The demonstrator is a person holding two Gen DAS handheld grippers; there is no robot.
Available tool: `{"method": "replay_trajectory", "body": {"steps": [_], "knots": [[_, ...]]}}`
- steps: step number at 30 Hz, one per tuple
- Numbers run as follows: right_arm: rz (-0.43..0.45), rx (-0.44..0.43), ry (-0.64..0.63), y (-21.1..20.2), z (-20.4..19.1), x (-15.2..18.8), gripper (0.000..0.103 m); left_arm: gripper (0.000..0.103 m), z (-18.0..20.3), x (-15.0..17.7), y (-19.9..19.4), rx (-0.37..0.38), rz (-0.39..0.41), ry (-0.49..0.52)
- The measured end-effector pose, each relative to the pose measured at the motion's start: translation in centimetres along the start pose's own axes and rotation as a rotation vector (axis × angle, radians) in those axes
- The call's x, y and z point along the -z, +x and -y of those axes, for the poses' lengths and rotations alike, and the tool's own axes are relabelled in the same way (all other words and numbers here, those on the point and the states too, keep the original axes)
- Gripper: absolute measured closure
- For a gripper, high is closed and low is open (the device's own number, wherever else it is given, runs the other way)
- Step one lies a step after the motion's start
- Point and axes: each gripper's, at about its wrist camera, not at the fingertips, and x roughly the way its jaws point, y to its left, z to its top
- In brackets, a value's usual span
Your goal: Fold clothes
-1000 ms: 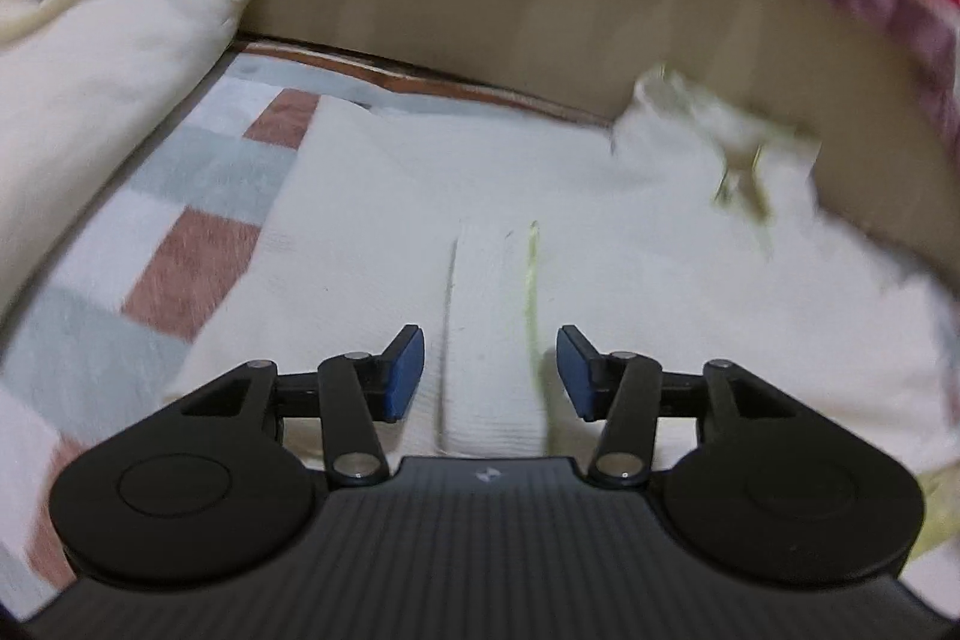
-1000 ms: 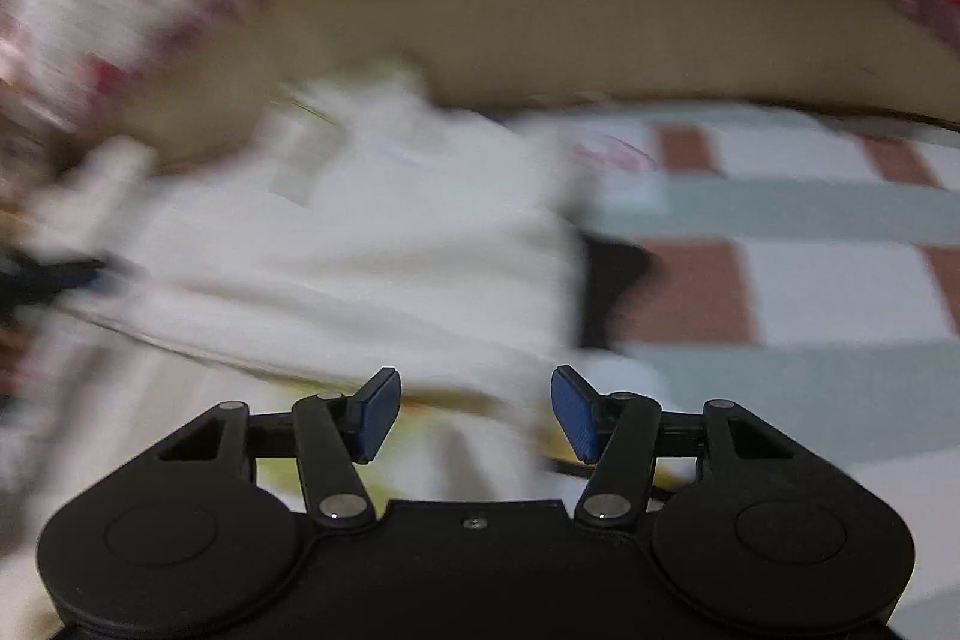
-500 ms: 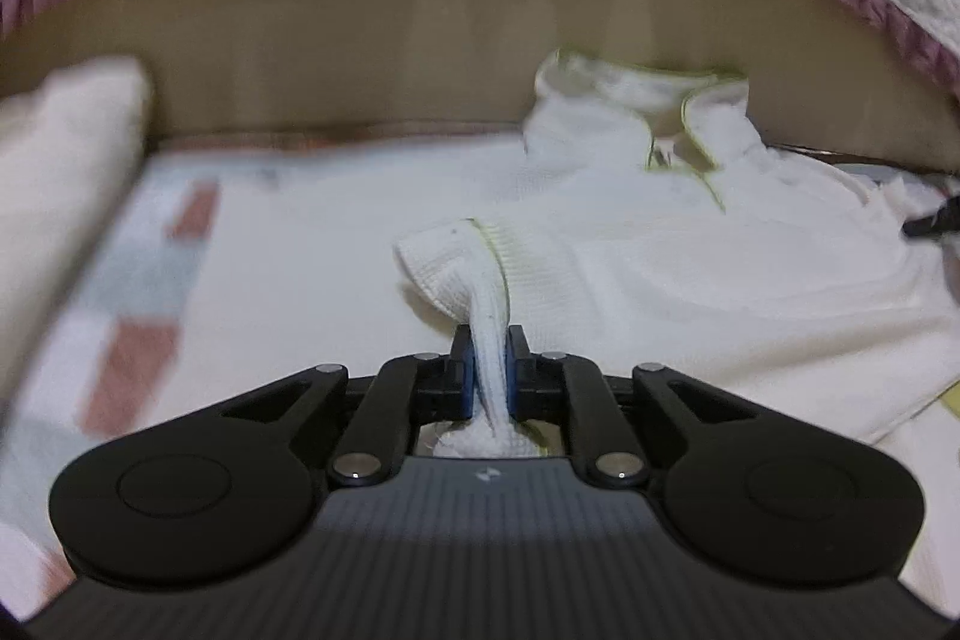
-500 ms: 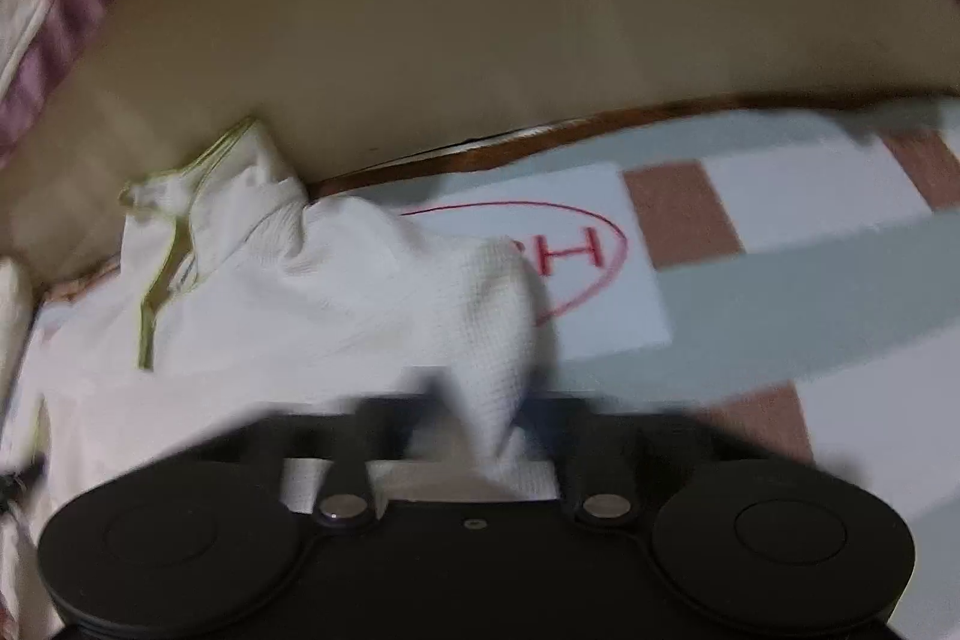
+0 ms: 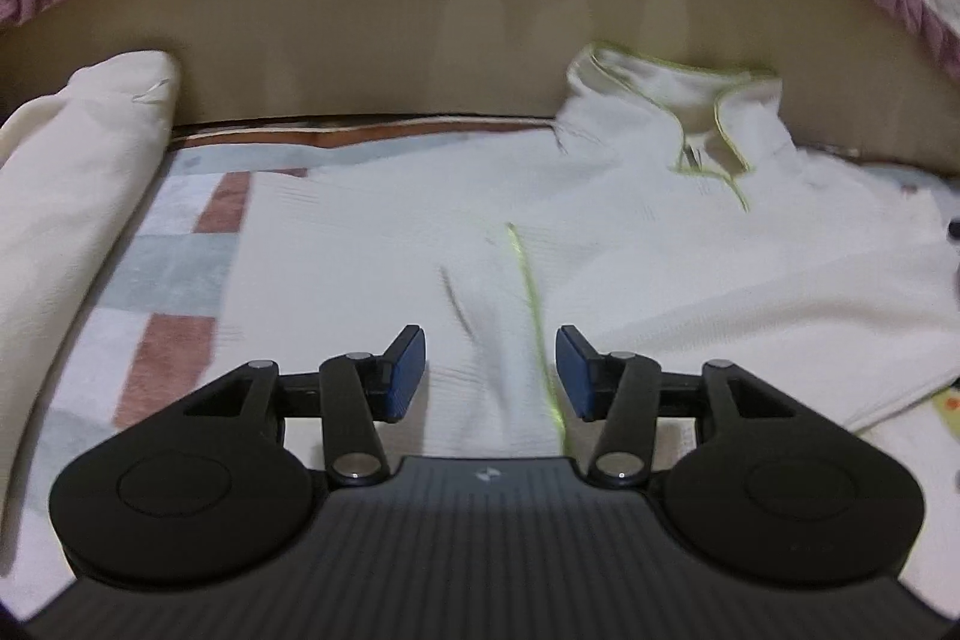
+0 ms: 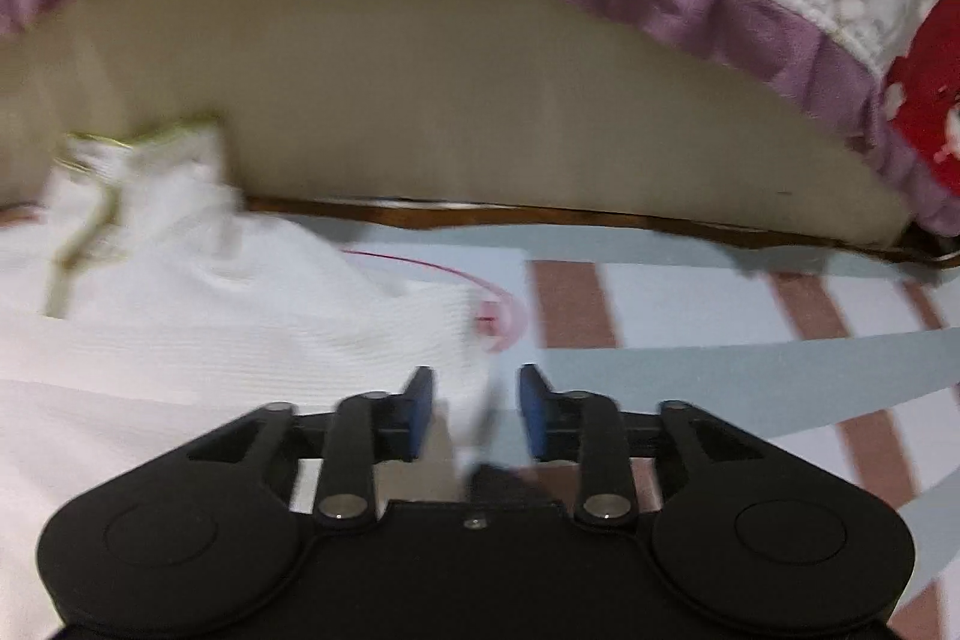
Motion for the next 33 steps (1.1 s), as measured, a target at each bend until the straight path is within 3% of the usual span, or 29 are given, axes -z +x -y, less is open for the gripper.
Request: {"method": "replay_trajectory", "body": {"steps": [3, 6, 9, 12, 15, 18, 20, 22, 24, 25, 28, 31, 33], "knots": [[-0.027, -0.045, 0.007, 0.2, -0.9, 0.6, 0.048, 0.055, -1.2, 0.2, -1.0, -0.03, -0.038, 0.04], [-0.123, 0.017, -0.058, 2.1, -2.1, 1.5, 0.042, 0.055, -2.6, 1.1, -2.1, -0.083, -0.095, 0.093], [-0.086, 0.061, -0.011, 1.5, -2.2, 1.9, 0.039, 0.055, -5.3, 2.8, -4.4, -0.094, -0.131, 0.031], [-0.054, -0.038, 0.139, -0.7, -2.3, 2.3, 0.039, 0.053, -8.4, 5.5, -7.5, -0.051, -0.163, -0.13], [-0.067, -0.261, 0.157, -3.7, -4.2, 3.2, 0.039, 0.053, -10.9, 8.4, -9.7, 0.036, -0.277, -0.353], [-0.117, -0.496, 0.042, -6.9, -8.3, 5.2, 0.039, 0.051, -10.9, 10.5, -12.3, 0.157, -0.281, -0.434], [-0.163, -0.607, -0.032, -8.6, -11.1, 6.8, 0.039, 0.045, -9.9, 11.6, -13.9, 0.121, -0.278, -0.374], [-0.222, -0.704, -0.1, -10.2, -14.1, 8.3, 0.039, 0.045, -9.1, 12.5, -14.8, 0.027, -0.287, -0.295], [-0.266, -0.779, -0.18, -11.7, -17.0, 9.5, 0.039, 0.045, -9.8, 13.0, -15.6, -0.032, -0.289, -0.31], [-0.284, -0.813, -0.229, -12.4, -18.4, 10.0, 0.039, 0.045, -10.3, 13.1, -16.0, -0.043, -0.29, -0.336], [-0.312, -0.9, -0.446, -15.2, -23.3, 11.3, 0.039, 0.045, -11.5, 12.4, -17.3, 0.036, -0.308, -0.361], [-0.352, -0.993, -0.675, -18.6, -27.8, 12.9, 0.039, 0.045, -10.9, 11.3, -18.9, -0.03, -0.337, -0.189], [-0.37, -1.024, -0.81, -20.2, -29.7, 14.6, 0.039, 0.044, -10.9, 11.3, -19.7, -0.073, -0.351, -0.138]]}}
